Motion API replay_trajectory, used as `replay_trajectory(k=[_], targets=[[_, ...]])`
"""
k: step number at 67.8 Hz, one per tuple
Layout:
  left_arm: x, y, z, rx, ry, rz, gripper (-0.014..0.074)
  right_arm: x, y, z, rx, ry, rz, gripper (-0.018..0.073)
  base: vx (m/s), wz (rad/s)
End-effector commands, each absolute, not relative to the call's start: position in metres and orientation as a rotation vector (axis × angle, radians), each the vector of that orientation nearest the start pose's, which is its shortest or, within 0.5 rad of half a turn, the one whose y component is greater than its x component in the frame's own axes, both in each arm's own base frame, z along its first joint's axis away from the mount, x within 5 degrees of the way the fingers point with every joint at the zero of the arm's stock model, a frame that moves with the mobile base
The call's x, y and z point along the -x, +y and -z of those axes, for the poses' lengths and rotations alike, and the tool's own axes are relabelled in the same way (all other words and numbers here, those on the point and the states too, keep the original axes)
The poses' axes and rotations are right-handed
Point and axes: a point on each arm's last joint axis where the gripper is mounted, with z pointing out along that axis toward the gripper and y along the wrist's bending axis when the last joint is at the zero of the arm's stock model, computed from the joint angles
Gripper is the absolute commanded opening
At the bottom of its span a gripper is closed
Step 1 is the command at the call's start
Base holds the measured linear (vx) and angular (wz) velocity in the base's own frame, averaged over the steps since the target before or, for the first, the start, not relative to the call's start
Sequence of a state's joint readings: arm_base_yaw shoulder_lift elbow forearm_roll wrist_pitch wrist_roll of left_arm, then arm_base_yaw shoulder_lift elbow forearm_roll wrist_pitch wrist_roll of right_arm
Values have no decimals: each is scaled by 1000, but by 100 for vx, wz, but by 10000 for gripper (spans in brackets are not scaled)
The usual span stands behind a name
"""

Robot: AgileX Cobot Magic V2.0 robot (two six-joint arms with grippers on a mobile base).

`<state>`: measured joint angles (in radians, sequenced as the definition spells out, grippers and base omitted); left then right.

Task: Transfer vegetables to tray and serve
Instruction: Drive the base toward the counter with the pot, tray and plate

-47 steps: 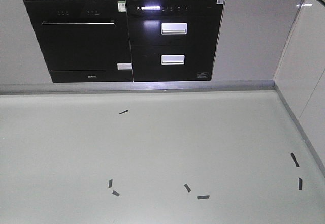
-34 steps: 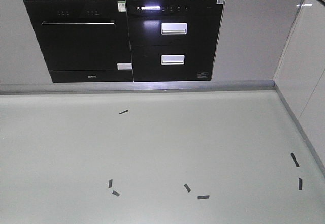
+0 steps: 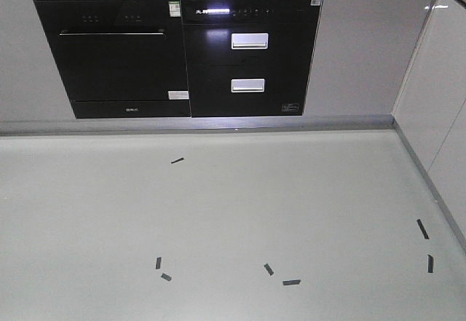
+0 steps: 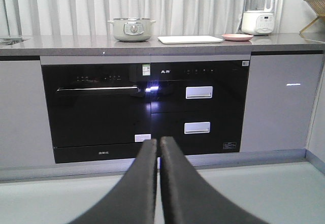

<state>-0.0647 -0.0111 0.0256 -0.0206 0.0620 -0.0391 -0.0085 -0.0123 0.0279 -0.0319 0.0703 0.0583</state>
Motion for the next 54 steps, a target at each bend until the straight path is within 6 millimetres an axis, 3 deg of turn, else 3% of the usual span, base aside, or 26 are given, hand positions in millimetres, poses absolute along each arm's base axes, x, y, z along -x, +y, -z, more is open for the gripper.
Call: replay_trajectory(k=[1,54], targets=[[-56,-4,-198,5,1501,109,-6,-56,-1,-200,-17,1500,0,-6,0,0],[-56,-4,-198,5,1501,109,-6,-56,-1,-200,-17,1500,0,-6,1,0]])
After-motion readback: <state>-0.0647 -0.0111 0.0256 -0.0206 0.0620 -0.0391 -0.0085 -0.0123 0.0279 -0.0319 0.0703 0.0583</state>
